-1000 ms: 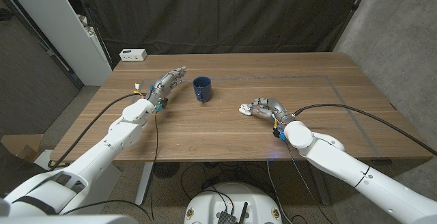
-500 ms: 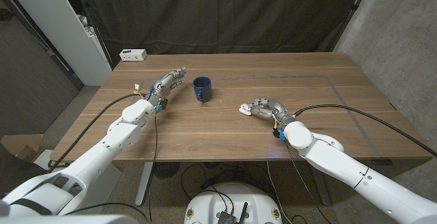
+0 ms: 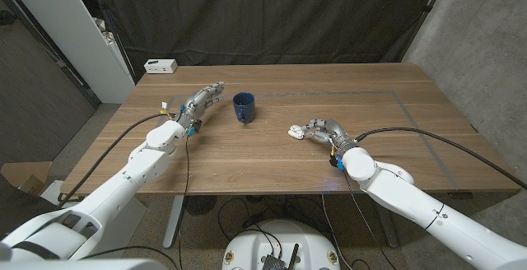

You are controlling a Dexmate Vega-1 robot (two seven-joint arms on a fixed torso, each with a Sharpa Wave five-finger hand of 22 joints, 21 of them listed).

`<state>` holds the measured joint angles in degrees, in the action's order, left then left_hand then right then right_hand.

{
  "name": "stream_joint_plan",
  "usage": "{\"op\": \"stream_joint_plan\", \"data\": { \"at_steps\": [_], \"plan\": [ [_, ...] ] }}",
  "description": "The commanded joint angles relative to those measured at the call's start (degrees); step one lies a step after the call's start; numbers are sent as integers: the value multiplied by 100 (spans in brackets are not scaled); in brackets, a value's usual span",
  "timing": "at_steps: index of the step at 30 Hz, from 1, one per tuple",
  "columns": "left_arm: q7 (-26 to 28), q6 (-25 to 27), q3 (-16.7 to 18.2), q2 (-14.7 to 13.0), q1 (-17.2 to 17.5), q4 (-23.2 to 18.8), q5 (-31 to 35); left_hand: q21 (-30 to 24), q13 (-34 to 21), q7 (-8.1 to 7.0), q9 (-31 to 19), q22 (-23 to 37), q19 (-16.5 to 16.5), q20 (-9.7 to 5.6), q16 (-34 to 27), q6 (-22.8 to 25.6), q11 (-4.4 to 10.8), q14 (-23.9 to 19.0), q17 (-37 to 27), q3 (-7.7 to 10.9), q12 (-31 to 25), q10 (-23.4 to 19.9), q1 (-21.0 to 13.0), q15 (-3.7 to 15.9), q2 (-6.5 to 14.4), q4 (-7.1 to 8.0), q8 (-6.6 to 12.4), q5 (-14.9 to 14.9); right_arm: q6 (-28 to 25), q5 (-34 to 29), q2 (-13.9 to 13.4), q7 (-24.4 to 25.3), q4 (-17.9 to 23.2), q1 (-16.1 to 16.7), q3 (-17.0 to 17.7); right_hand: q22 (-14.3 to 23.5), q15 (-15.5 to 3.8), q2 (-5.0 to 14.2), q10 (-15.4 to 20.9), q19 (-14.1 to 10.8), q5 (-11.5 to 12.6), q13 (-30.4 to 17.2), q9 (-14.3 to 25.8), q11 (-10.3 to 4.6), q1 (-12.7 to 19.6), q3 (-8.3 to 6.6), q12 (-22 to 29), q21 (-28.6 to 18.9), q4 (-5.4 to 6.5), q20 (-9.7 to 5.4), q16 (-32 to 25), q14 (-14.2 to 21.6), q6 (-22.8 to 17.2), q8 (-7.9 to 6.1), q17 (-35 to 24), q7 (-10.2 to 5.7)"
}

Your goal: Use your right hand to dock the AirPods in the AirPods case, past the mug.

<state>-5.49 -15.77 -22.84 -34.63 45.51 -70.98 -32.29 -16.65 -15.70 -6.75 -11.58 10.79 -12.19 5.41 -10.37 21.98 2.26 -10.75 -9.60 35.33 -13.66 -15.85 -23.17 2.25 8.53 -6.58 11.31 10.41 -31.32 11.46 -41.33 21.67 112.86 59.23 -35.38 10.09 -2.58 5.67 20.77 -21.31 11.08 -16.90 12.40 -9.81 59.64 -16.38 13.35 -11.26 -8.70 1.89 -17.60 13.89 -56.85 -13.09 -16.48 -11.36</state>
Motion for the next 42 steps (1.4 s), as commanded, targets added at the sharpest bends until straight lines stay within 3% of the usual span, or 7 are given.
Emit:
{"op": "stream_joint_plan", "data": {
  "at_steps": [1,4,12,24,42],
  "plan": [
    [55,-14,29,-38,86,-95,-5,24,-9,10,-11,10,-70,3,2,3,13,-31,-17,-8,-39,-14,32,99,-1,-7,1,16,-19,94,-58,73,153,132,63,4,-675,-21,24,-54,-25,-15,29,32,52,15,38,-38,-24,19,-40,96,17,46,-2,13],
    [72,9,37,-54,101,-120,-7,26,-9,14,-11,10,-70,4,2,4,24,-32,-18,-9,-36,-6,35,104,-1,-6,1,15,-52,101,-140,76,309,187,93,5,-640,-63,-30,-51,-31,-17,30,133,9,45,15,-35,-7,38,-21,78,230,132,10,36],
    [5,-59,14,-2,52,-17,-7,33,-7,7,-10,10,-71,6,2,6,25,-33,-17,-7,-39,-13,32,96,3,-11,2,16,-66,-146,-243,-133,339,-26,-145,4,-633,-96,-133,-17,-20,-18,26,112,13,34,-28,-21,-21,38,36,8,357,175,31,-86],
    [86,15,19,-27,121,-128,-5,40,-6,-1,-10,11,-80,5,5,5,12,-25,-18,-6,-38,-9,34,104,8,-13,2,17,104,-772,-461,-741,87,-558,-558,4,-734,126,-287,94,16,-26,1,-49,351,-125,-78,10,-98,-83,68,-144,411,180,9,-144],
    [87,34,6,13,110,-72,-22,56,-7,-8,-10,13,-80,21,3,11,26,-30,-18,-7,-41,-8,39,105,9,-16,4,16,-77,-1089,-490,-1076,146,-669,-566,6,-753,274,-284,147,-38,-36,-5,-68,326,-118,-61,7,14,-85,26,-180,275,120,-48,-140]
  ]
}}
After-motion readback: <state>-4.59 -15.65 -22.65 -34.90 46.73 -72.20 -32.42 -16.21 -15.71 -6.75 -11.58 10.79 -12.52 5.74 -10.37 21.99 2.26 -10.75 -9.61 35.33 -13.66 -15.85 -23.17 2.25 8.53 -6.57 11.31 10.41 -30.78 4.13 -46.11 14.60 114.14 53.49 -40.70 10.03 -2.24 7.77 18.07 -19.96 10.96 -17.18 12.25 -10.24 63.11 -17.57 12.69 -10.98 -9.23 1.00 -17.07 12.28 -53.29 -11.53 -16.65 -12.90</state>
